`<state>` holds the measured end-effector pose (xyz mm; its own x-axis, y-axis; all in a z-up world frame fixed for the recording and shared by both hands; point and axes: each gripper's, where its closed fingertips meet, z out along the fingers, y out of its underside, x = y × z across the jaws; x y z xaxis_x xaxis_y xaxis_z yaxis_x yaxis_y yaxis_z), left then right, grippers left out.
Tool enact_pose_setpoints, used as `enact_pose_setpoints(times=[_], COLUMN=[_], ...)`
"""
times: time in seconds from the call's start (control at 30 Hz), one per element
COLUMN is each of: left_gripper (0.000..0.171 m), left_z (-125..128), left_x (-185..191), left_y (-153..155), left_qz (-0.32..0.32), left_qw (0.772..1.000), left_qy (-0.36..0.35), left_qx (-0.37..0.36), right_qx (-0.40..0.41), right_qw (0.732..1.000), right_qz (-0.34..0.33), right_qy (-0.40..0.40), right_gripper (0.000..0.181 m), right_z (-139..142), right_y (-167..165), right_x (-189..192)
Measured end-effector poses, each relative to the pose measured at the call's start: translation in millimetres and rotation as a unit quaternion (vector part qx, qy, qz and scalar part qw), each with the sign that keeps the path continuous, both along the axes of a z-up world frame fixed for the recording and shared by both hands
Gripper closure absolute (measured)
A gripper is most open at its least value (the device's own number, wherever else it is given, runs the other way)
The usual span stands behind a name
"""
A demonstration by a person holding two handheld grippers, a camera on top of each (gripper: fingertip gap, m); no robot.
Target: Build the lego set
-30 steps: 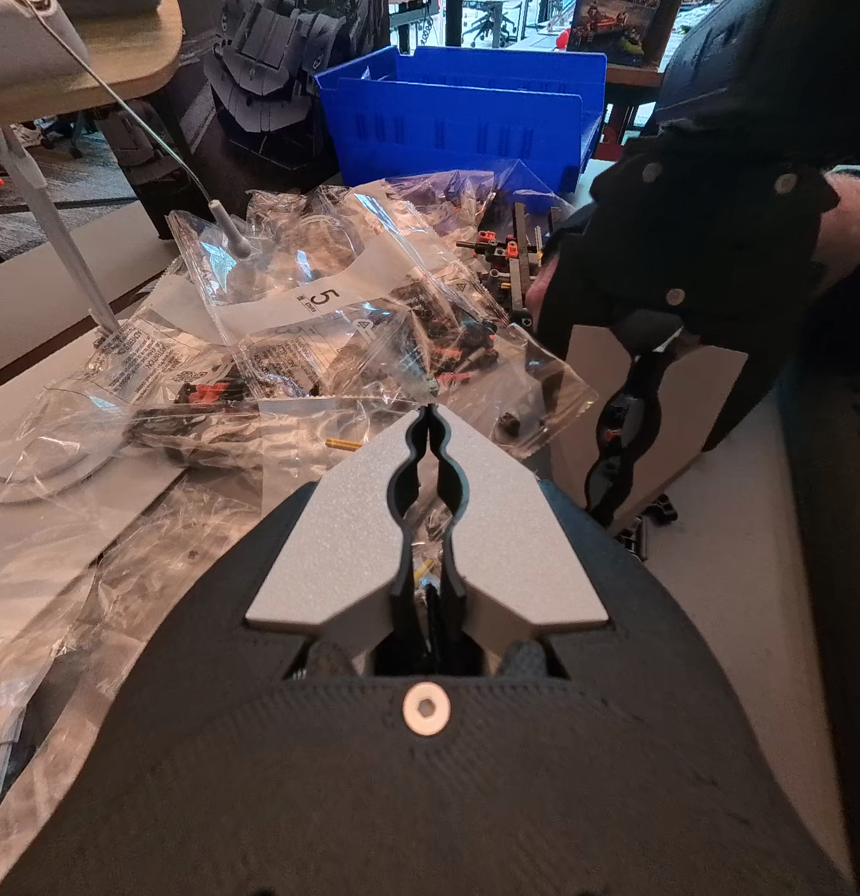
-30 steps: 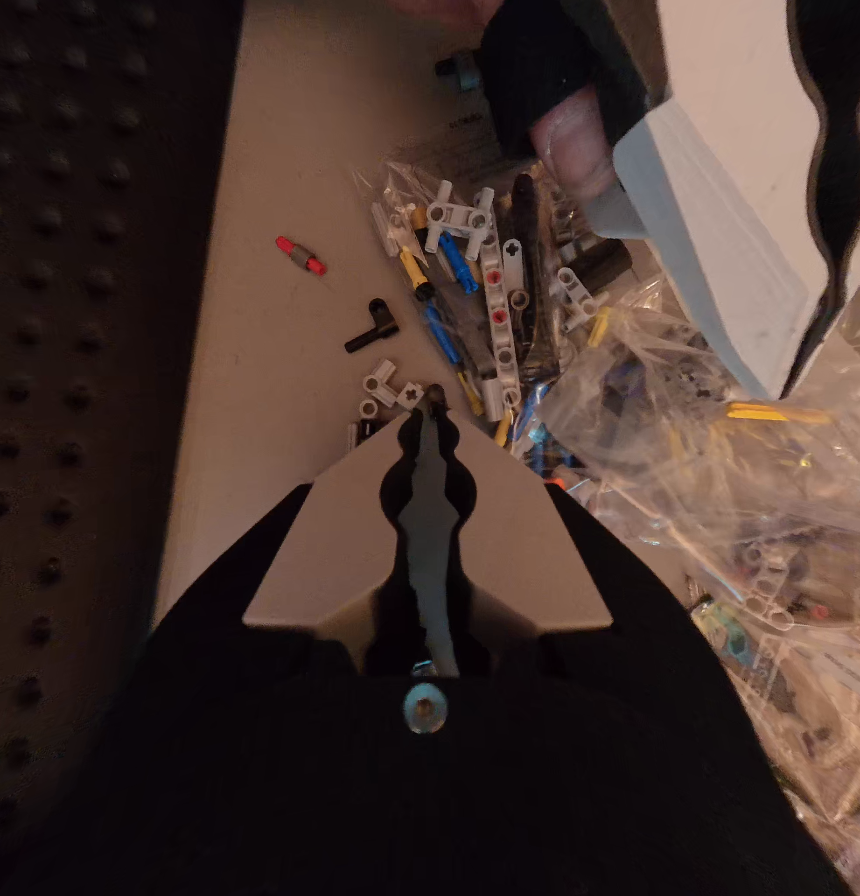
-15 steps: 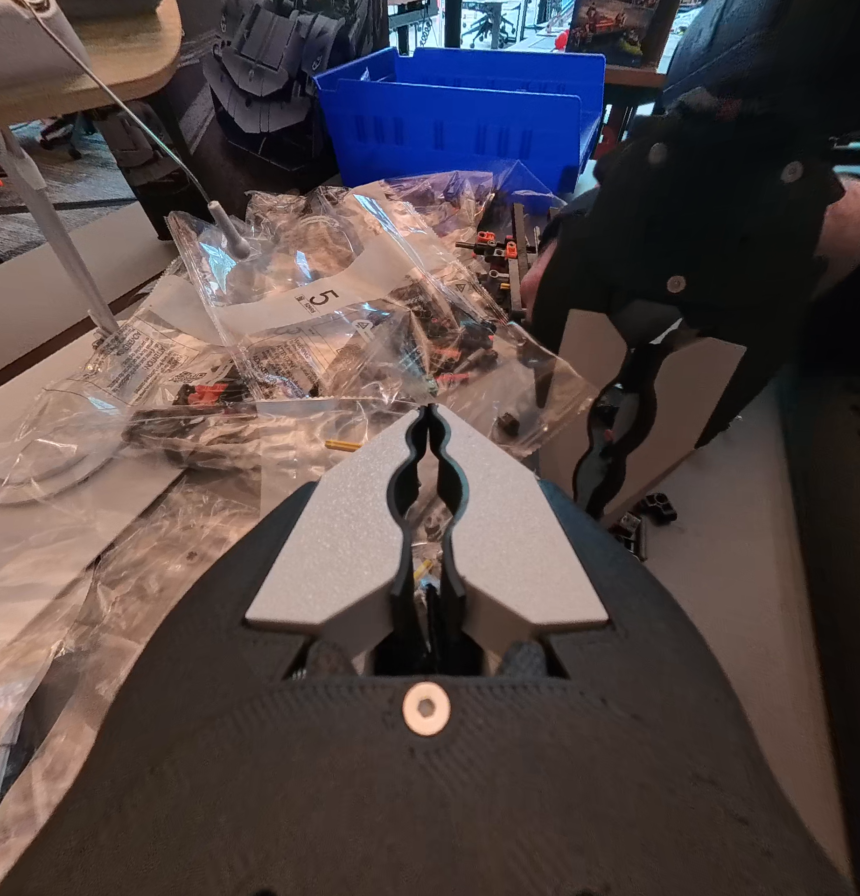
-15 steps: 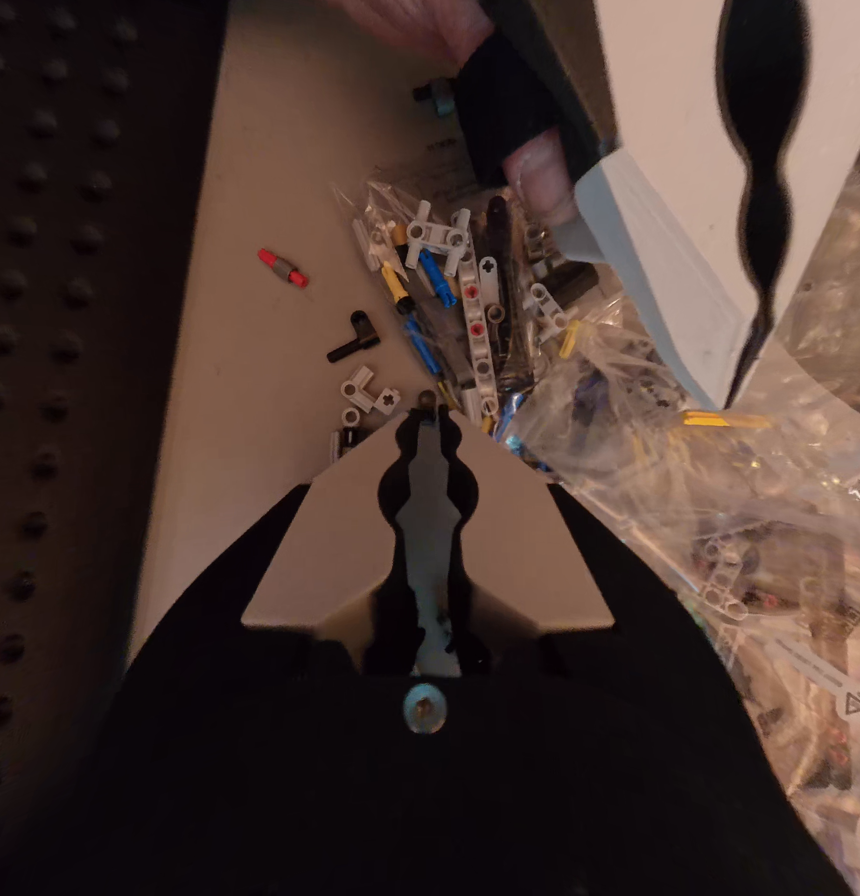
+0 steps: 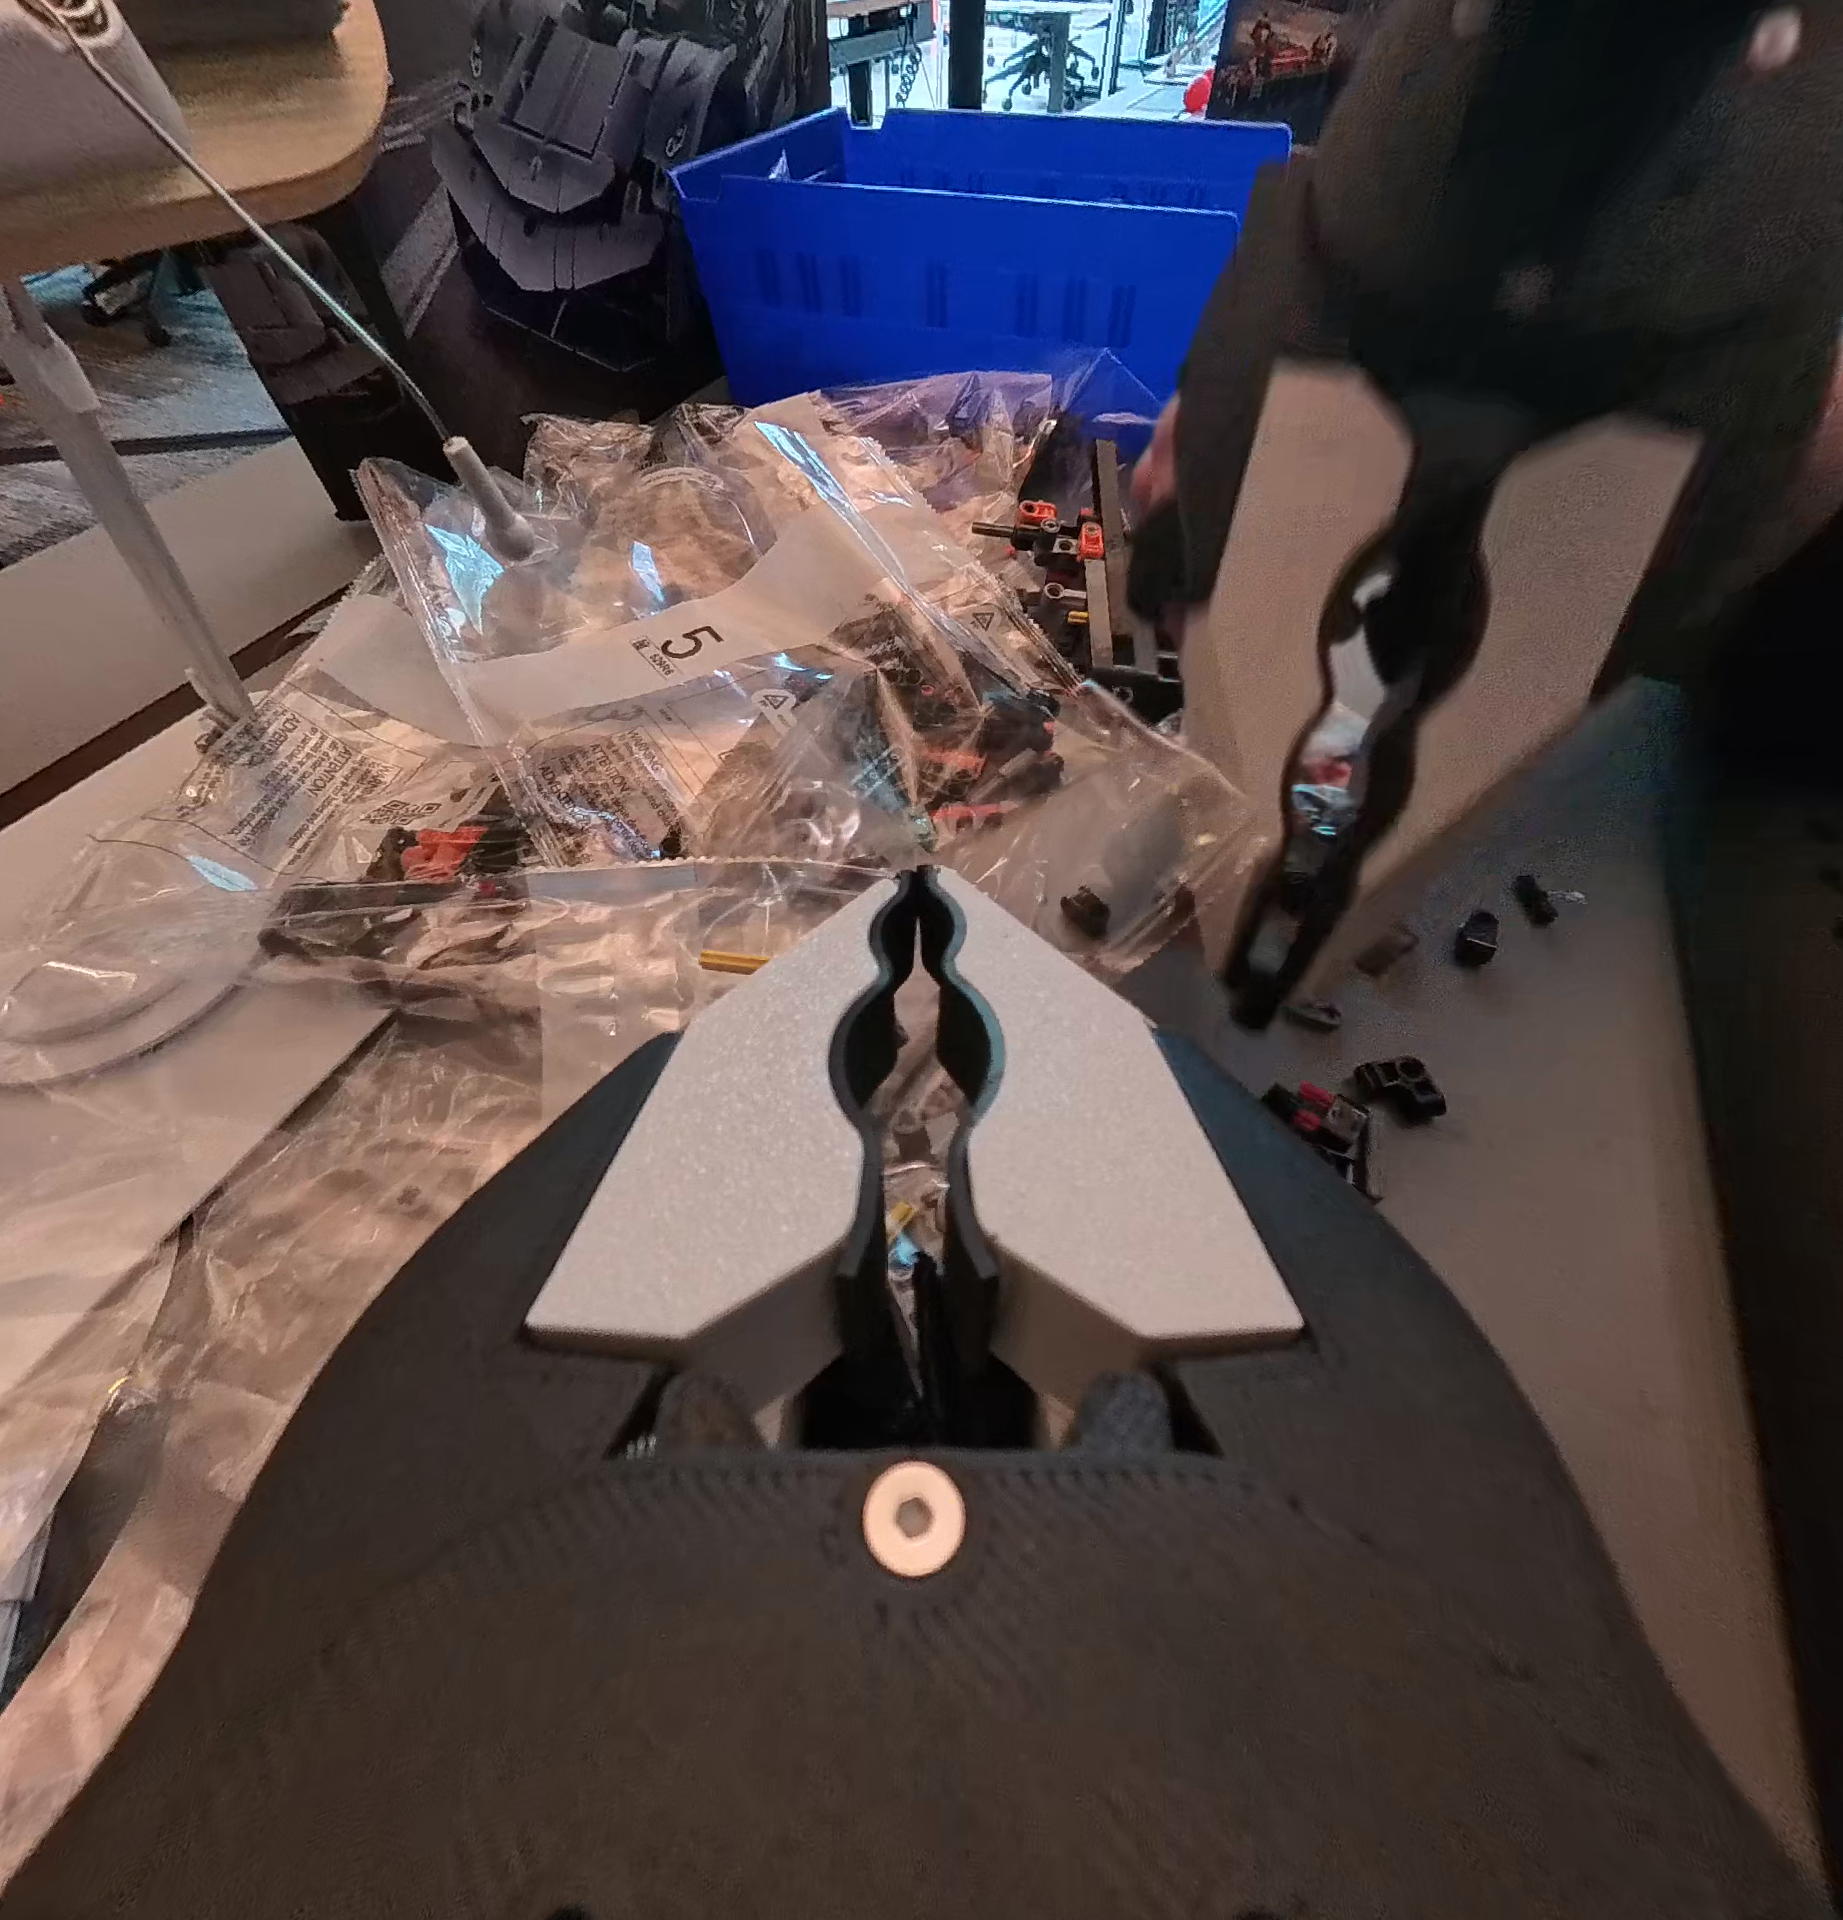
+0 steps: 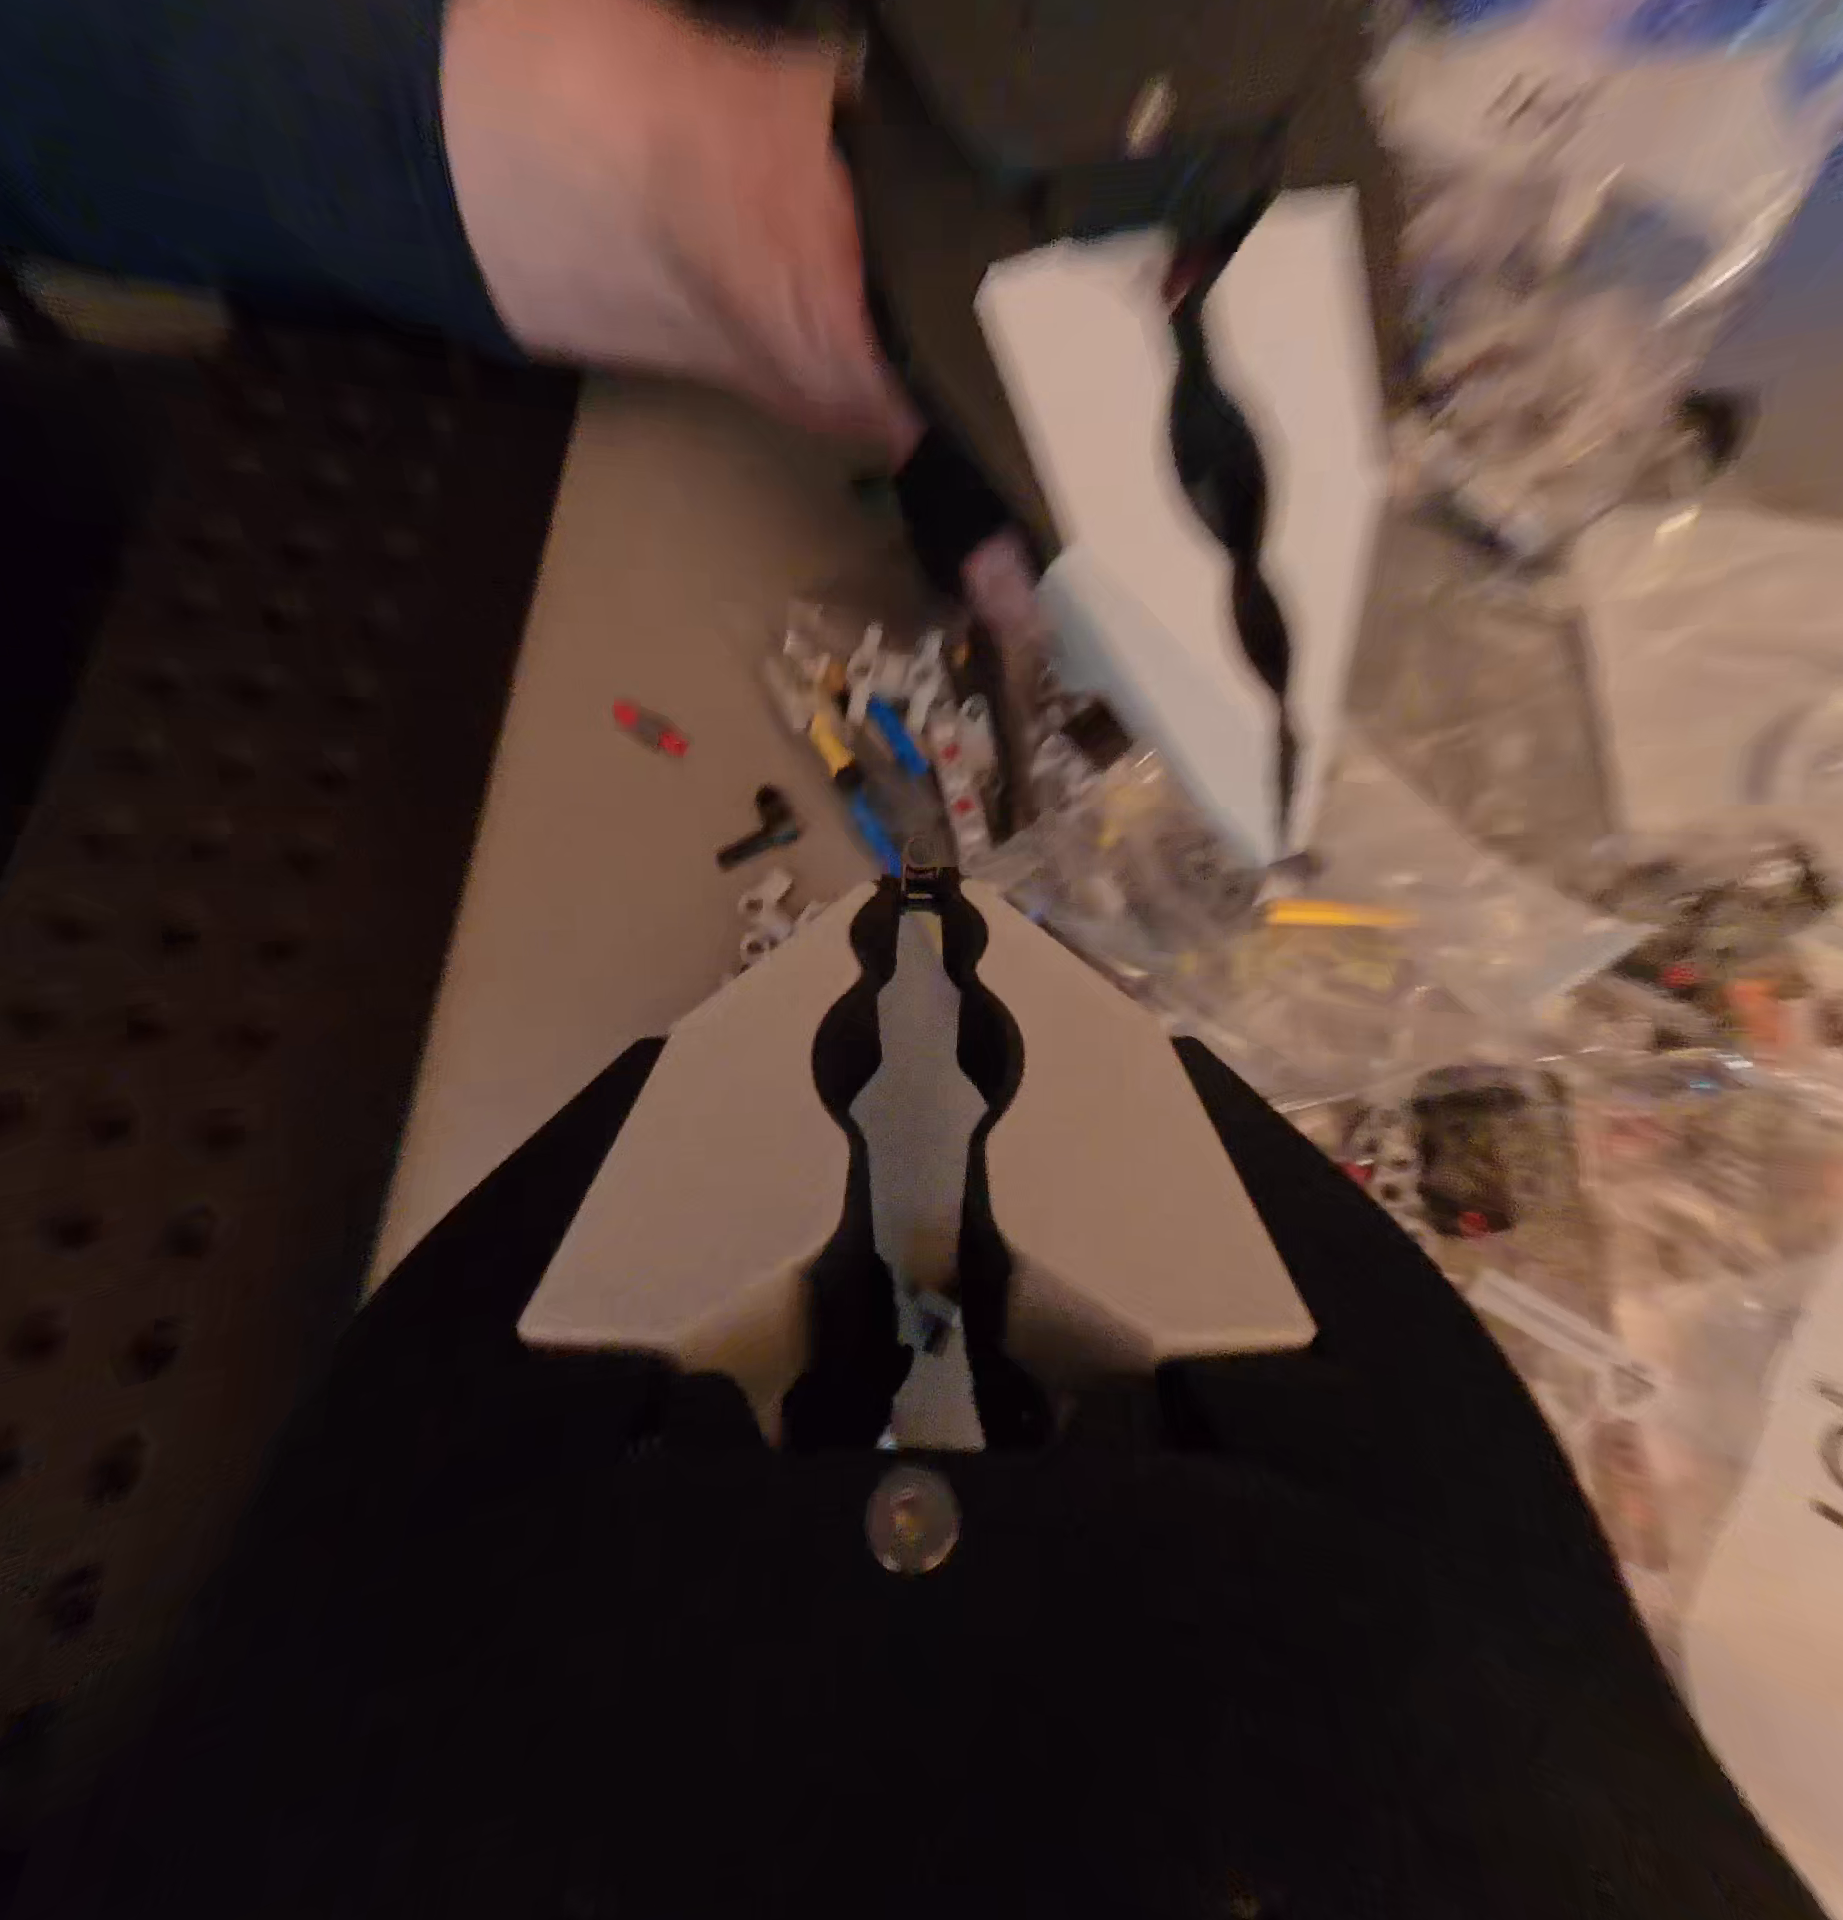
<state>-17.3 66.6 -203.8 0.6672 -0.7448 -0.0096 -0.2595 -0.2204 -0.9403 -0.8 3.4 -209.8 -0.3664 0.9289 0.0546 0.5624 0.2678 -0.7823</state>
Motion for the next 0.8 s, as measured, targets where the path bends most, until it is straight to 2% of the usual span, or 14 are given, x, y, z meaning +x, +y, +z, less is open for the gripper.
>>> enact_pose_setpoints(times=[0.07, 0.13, 0.3, 0.47, 0.57, 0.73, 0.8], left_gripper=[0.171, 0.171, 0.171, 0.171, 0.171, 0.171, 0.171], left_z=[-0.6, -0.5, -0.6, -2.5, -3.6, -2.4, -2.6], left_x=[1.3, 1.8, 3.0, 3.6, 5.0, 5.1, 5.1], left_y=[-0.6, -0.9, -1.5, -1.7, -2.3, -2.7, -2.8], left_qz=[-0.002, -0.003, -0.006, -0.008, -0.010, -0.012, -0.012], left_qw=[1.000, 1.000, 1.000, 1.000, 1.000, 1.000, 1.000], left_qy=[0.001, 0.002, 0.002, 0.009, 0.011, 0.008, 0.008], left_qx=[-0.001, 0.000, 0.000, 0.000, -0.001, 0.000, 0.000], right_qx=[-0.007, 0.000, 0.032, 0.008, 0.003, 0.032, 0.042], right_qw=[0.998, 0.993, 0.988, 0.978, 0.979, 0.990, 0.990], right_qz=[-0.027, -0.055, -0.094, -0.103, -0.116, -0.115, -0.127], right_qy=[0.063, 0.103, 0.121, 0.182, 0.166, 0.080, 0.048], right_gripper=[0.176, 0.177, 0.176, 0.176, 0.176, 0.175, 0.170], right_z=[26.2, 40.0, 43.2, 71.3, 63.7, 26.9, 13.2], right_y=[11.0, 23.2, 39.7, 42.8, 48.7, 48.9, 53.5], right_x=[-3.1, -4.3, -7.6, -1.5, -1.5, -7.4, -8.2])
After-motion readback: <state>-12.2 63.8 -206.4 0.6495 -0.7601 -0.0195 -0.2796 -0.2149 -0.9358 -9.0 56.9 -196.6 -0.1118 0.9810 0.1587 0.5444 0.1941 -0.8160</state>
